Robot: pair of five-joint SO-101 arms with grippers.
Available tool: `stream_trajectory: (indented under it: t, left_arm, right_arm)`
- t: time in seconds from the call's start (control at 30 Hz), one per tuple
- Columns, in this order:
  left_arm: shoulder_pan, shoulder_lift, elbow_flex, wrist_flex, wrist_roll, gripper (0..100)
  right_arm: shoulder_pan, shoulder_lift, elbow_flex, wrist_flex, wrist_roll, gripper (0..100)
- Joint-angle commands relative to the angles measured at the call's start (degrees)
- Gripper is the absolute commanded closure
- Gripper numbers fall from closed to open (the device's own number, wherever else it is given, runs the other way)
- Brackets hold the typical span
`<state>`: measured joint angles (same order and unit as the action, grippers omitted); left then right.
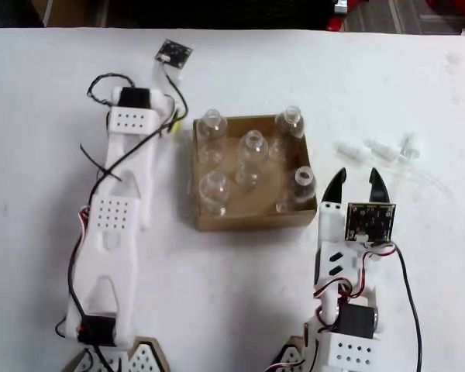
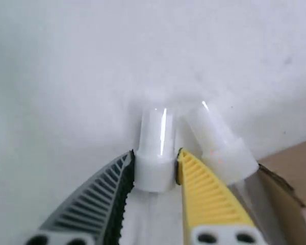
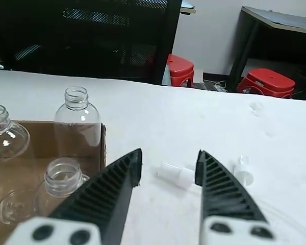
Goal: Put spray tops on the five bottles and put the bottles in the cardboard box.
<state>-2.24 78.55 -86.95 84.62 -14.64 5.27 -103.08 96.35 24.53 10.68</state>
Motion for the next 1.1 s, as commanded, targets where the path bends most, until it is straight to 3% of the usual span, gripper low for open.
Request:
stream_trajectory:
  t: [0.0, 0.2, 0.27, 0.43, 0.6, 0.8, 1.07]
  left_arm:
    - [1.01, -1.19, -0.88, 7.12, 1.14, 93]
    - [0.13, -1.19, -8.53, 18.37, 1.14, 93]
    - [-1.63, -2.07, -8.62, 18.02, 1.23, 92]
    - [-3.3, -6.81, -2.9, 17.76, 1.23, 77]
    - [-2.07, -8.31, -1.05, 17.23, 0.79, 79]
    - [-2.33, -8.22, -0.88, 9.23, 1.23, 79]
    - [-1.01, -7.87, 6.24, 6.42, 0.79, 79]
  right_arm:
    - [-0.57, -0.04, 0.53, -0.31, -0.18, 85.0]
    - [-0.48, -0.04, 0.53, -0.4, -0.18, 85.0]
    - [-0.48, -0.04, 0.53, -0.4, -0.18, 85.0]
    - [-0.48, -0.04, 0.53, -0.48, -0.18, 85.0]
    - [-0.57, -0.04, 0.53, -0.48, -0.18, 85.0]
    - [-0.57, -0.04, 0.53, -0.4, -0.18, 85.0]
    - [-0.57, -0.04, 0.53, -0.4, -0.18, 85.0]
